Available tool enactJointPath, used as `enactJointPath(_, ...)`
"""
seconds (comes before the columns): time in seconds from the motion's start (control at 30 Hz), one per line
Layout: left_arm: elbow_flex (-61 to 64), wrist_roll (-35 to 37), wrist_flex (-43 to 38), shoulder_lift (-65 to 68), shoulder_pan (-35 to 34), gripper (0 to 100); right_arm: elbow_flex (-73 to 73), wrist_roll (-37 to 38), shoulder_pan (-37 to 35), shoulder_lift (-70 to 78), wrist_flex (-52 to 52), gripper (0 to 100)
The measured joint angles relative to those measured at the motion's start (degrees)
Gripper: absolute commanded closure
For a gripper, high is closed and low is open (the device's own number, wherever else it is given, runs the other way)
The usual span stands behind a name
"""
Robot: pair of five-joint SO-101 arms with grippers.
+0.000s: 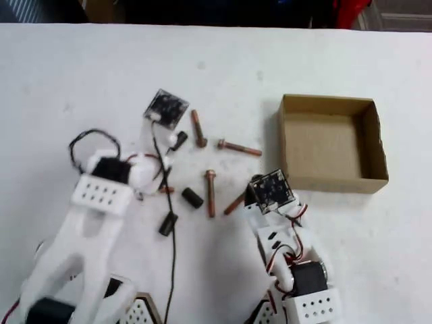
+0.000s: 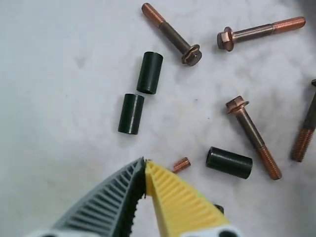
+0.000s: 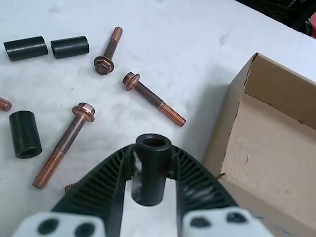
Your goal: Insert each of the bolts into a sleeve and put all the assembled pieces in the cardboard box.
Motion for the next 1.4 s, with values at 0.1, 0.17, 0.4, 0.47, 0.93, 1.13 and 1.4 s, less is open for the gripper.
enactJointPath(0.1, -3.8, 1.8, 0.0, 6.9, 2.6, 98, 0.0, 0.0, 0.0, -0.4, 0.4, 98.1)
enactJointPath(0.17, -6.0, 2.2, 0.0, 11.7, 4.5, 98, 0.0, 0.0, 0.0, -0.4, 0.4, 98.1)
enactJointPath(0.4, -13.7, 7.0, -0.1, 25.8, 8.6, 98, 0.0, 0.0, 0.1, -0.4, 0.4, 98.1)
enactJointPath(0.47, -15.9, 11.4, -0.1, 28.5, 9.7, 98, 0.0, 0.0, 0.8, -0.4, 0.4, 98.1)
enactJointPath(0.93, -20.6, 32.4, -0.1, 33.1, 14.0, 98, 0.0, 0.1, 4.9, -0.4, 0.4, 98.1)
enactJointPath(1.13, -20.6, 40.2, -0.1, 33.1, 15.8, 92, 0.0, 0.1, 4.7, -0.4, 0.4, 98.1)
enactJointPath(1.4, -18.2, 45.0, -0.1, 33.1, 16.9, 80, 0.0, 0.1, 4.7, -0.4, 0.4, 98.1)
